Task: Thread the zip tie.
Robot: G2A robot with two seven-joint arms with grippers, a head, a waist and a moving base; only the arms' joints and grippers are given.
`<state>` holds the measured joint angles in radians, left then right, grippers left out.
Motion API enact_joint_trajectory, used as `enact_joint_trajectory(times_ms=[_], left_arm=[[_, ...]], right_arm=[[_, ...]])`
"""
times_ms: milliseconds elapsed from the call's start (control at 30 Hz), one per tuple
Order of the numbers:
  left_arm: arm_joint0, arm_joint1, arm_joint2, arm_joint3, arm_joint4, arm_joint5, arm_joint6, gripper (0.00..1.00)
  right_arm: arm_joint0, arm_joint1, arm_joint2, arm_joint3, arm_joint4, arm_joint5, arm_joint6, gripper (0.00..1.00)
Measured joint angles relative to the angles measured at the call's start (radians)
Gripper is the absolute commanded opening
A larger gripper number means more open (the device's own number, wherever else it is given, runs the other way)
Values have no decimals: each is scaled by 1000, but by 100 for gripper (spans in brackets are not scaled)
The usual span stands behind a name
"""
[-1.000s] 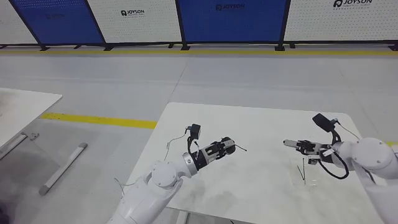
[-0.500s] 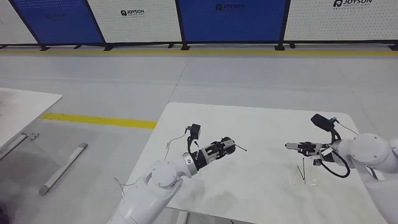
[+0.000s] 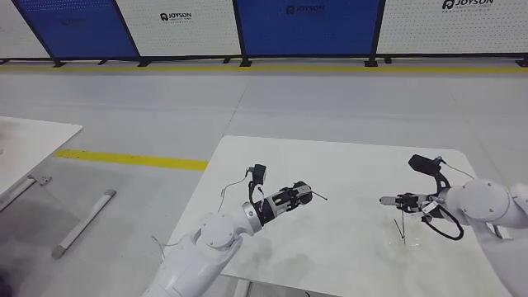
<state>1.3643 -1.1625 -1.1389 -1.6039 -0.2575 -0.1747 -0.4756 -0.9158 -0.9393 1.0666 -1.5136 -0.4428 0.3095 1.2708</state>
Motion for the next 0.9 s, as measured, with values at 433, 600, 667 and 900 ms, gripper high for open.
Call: enact_joint_trajectory(times_ms=[433, 600, 667, 900], left_arm=[[0, 0, 0, 0, 0, 0, 0, 0], [0, 0, 0, 0, 0, 0, 0, 0], [0, 0, 0, 0, 0, 0, 0, 0], [0, 0, 0, 0, 0, 0, 0, 0]], right_arm=[[48, -10, -79, 34, -91, -51, 77, 100], [36, -10, -92, 42, -118, -74, 75, 100], [41, -11, -96, 44, -123, -73, 86, 47], [46, -10, -87, 44, -141, -42, 98, 39]])
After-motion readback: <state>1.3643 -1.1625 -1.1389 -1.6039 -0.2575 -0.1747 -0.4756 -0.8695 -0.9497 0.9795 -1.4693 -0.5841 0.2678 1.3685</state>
